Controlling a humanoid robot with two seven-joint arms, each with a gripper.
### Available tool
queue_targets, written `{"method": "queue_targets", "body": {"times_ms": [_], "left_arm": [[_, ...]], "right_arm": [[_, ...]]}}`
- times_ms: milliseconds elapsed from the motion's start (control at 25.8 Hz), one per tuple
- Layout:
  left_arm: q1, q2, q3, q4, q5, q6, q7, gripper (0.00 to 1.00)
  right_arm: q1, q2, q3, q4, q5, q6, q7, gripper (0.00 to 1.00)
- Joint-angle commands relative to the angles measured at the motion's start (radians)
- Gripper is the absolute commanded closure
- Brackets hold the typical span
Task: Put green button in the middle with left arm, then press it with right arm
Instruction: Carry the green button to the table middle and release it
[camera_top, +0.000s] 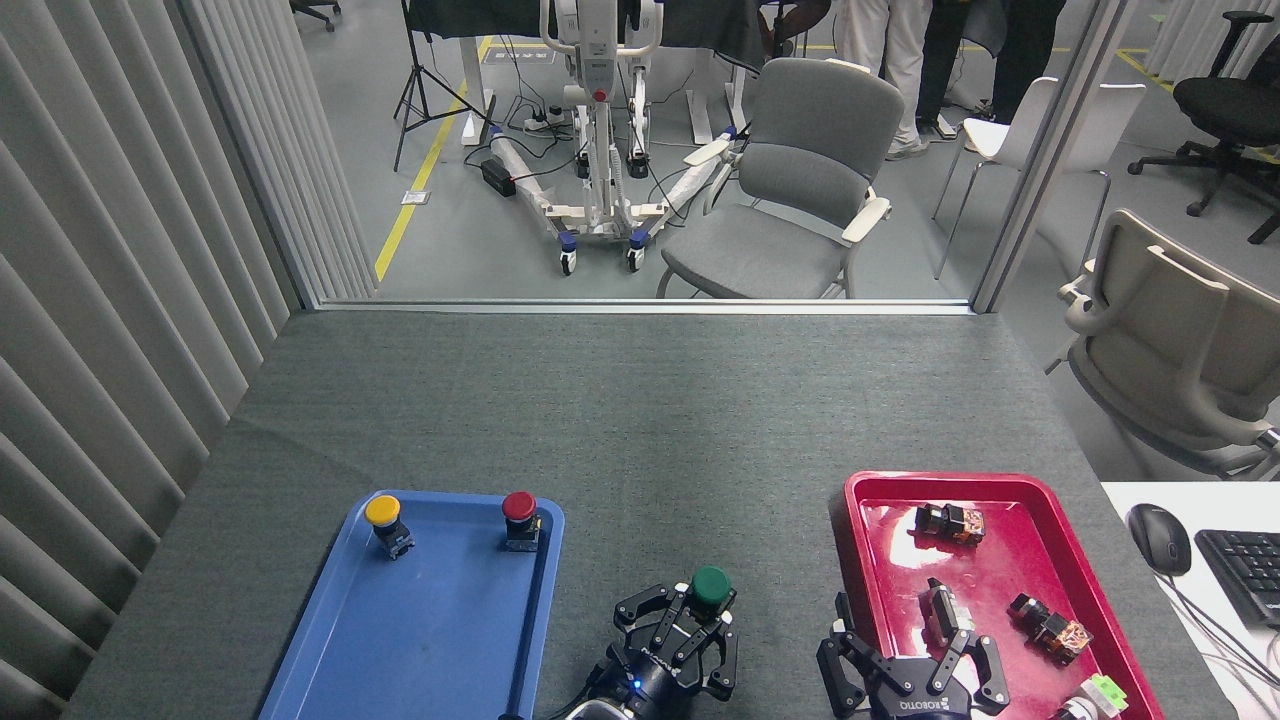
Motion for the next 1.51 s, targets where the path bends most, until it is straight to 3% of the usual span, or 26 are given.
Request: {"method": "queue_targets", "body": {"times_ms": [0, 77, 116, 155, 194, 232, 465, 581, 658, 774, 890, 1084, 1277, 1355, 1471], "left_arm": [[-0.002, 0.0, -0.001, 0.038, 0.007, 0.025, -0.003, 0.99], [-0.002, 0.0, -0.001, 0.049, 0.007, 0.04, -0.003, 0.94], [-0.002, 0.0, -0.001, 0.045, 0.009, 0.042, -0.003, 0.8], [-0.002, 0.0, 0.002, 0.04, 0.012, 0.047, 0.0, 0.48], [-0.002, 0.0, 0.004, 0.04, 0.016, 0.051, 0.0, 0.08], [-0.002, 0.0, -0.002, 0.04, 0.015, 0.047, -0.001, 0.0], [0.004, 0.002, -0.025, 0.026, 0.002, 0.027, -0.003, 0.0], [0.046, 0.023, -0.017, -0.104, -0.002, 0.03, -0.003, 0.0], [0.106, 0.08, 0.009, -0.239, -0.002, 0.043, -0.003, 0.0], [0.23, 0.166, 0.114, -0.448, -0.002, 0.056, -0.001, 0.0], [0.345, 0.203, 0.213, -0.584, -0.048, 0.114, -0.004, 0.0], [0.455, 0.121, 0.533, -0.65, -0.286, 0.1, -0.087, 0.0], [0.469, 0.077, 0.805, -0.676, -0.229, -0.081, -0.1, 0.0], [0.471, 0.08, 0.838, -0.673, -0.174, -0.165, -0.104, 0.0], [0.488, 0.114, 0.838, -0.701, -0.163, -0.179, -0.109, 0.0]], "right_arm": [[0.001, 0.0, -0.001, 0.0, -0.001, 0.001, -0.001, 0.01], [0.001, 0.0, -0.001, 0.0, -0.002, 0.007, -0.001, 0.01], [0.001, 0.0, -0.001, 0.0, -0.002, 0.011, -0.001, 0.01], [0.001, 0.001, -0.001, 0.0, -0.002, 0.014, -0.001, 0.01], [0.002, 0.001, -0.001, 0.0, -0.002, 0.014, -0.001, 0.01], [0.002, 0.003, -0.001, 0.0, -0.002, 0.014, -0.001, 0.01], [-0.001, 0.012, 0.022, 0.002, -0.002, 0.015, -0.001, 0.01], [-0.004, 0.021, 0.031, 0.002, -0.004, 0.015, -0.001, 0.08], [-0.013, 0.02, 0.055, 0.003, -0.004, 0.015, -0.001, 0.18], [-0.027, 0.02, 0.081, 0.005, -0.005, 0.012, 0.001, 0.37], [-0.04, 0.023, 0.106, 0.013, -0.005, 0.011, 0.004, 0.54], [-0.062, 0.035, 0.147, 0.034, -0.004, 0.011, 0.007, 0.77], [-0.111, 0.058, 0.192, 0.094, -0.002, 0.015, 0.013, 0.87], [-0.123, 0.066, 0.206, 0.12, -0.002, 0.015, 0.013, 0.89], [-0.143, 0.073, 0.213, 0.157, -0.002, 0.017, 0.013, 0.9]]}}
